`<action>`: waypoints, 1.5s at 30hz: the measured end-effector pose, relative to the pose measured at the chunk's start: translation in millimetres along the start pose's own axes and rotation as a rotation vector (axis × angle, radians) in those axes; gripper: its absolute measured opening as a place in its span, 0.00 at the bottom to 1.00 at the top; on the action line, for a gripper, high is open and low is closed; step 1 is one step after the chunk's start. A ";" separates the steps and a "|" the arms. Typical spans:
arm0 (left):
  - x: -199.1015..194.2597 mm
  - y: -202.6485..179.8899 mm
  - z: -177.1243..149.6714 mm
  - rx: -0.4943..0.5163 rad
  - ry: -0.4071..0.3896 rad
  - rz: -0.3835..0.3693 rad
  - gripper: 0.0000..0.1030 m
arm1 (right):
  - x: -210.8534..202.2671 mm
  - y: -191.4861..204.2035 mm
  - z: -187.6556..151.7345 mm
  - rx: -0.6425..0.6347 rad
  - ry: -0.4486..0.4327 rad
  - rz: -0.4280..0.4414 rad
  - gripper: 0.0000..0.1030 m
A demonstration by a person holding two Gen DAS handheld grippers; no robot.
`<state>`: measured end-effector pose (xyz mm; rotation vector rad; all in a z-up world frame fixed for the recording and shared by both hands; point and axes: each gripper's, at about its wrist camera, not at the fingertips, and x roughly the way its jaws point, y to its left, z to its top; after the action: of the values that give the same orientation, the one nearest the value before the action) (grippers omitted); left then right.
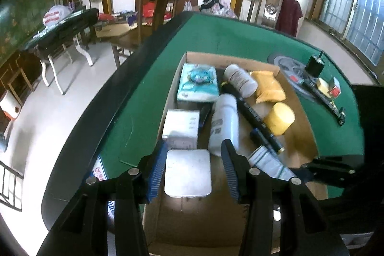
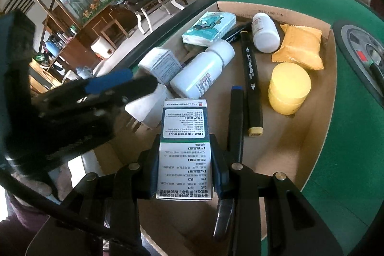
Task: Organize objects
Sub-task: 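Lower both held boxes into the cardboard box and open both grippers, then grasp the red-white glue box with the right gripper while the left gripper grasps a marker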
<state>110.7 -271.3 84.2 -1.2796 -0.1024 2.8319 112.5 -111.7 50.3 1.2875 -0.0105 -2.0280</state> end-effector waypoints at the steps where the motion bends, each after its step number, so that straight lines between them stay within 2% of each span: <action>1: -3.2 -0.8 1.2 -0.003 -0.011 -0.004 0.47 | 0.1 -0.5 -0.5 0.001 0.002 0.000 0.32; 4: -14.3 -2.8 5.1 -0.014 -0.045 -0.004 0.58 | -0.5 1.2 -2.9 -0.006 0.001 -0.012 0.32; 7: -24.6 -4.7 9.4 -0.022 -0.072 -0.006 0.59 | -2.9 2.7 -5.6 -0.014 -0.001 -0.041 0.33; 10: -32.5 -7.5 13.6 -0.036 -0.089 -0.011 0.65 | -6.9 1.6 -6.7 -0.012 0.008 -0.028 0.36; 14: -40.9 -15.5 20.5 -0.047 -0.105 -0.041 0.65 | -19.9 2.0 -4.2 -0.008 -0.029 -0.021 0.42; 18: -51.1 -34.3 33.6 -0.033 -0.126 -0.088 0.65 | -53.4 -13.1 -4.9 0.021 -0.098 -0.031 0.46; 21: -59.0 -59.4 46.2 0.010 -0.143 -0.126 0.65 | -88.4 -40.7 -5.7 0.061 -0.164 -0.071 0.52; 24: -64.5 -91.4 60.1 0.071 -0.150 -0.182 0.66 | -126.0 -80.9 -7.9 0.108 -0.227 -0.143 0.53; 26: -64.8 -114.7 68.5 0.114 -0.153 -0.206 0.74 | -152.9 -114.5 -10.2 0.163 -0.270 -0.219 0.54; 27: -64.3 -125.7 71.6 0.130 -0.154 -0.216 0.75 | -163.4 -129.1 -11.2 0.194 -0.287 -0.244 0.54; 33: -34.4 -185.3 83.9 0.171 -0.067 -0.297 0.75 | -213.8 -232.6 -23.6 0.458 -0.367 -0.336 0.57; 36: -15.6 -205.0 81.1 0.173 -0.019 -0.321 0.75 | -218.8 -273.8 -26.4 0.578 -0.376 -0.320 0.57; 38: -0.2 -216.9 75.6 0.179 0.028 -0.334 0.75 | -213.8 -296.2 -21.1 0.645 -0.367 -0.279 0.57; 41: 16.1 -228.4 68.5 0.189 0.079 -0.341 0.75 | -198.6 -314.3 -5.8 0.701 -0.350 -0.236 0.57; 45: 29.8 -231.5 66.5 0.183 0.107 -0.331 0.75 | -177.1 -327.0 12.7 0.755 -0.329 -0.183 0.57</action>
<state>41.6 -41.8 122.8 -1.2415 -0.0458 2.4303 -39.8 226.8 75.3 1.3882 -0.9163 -2.4841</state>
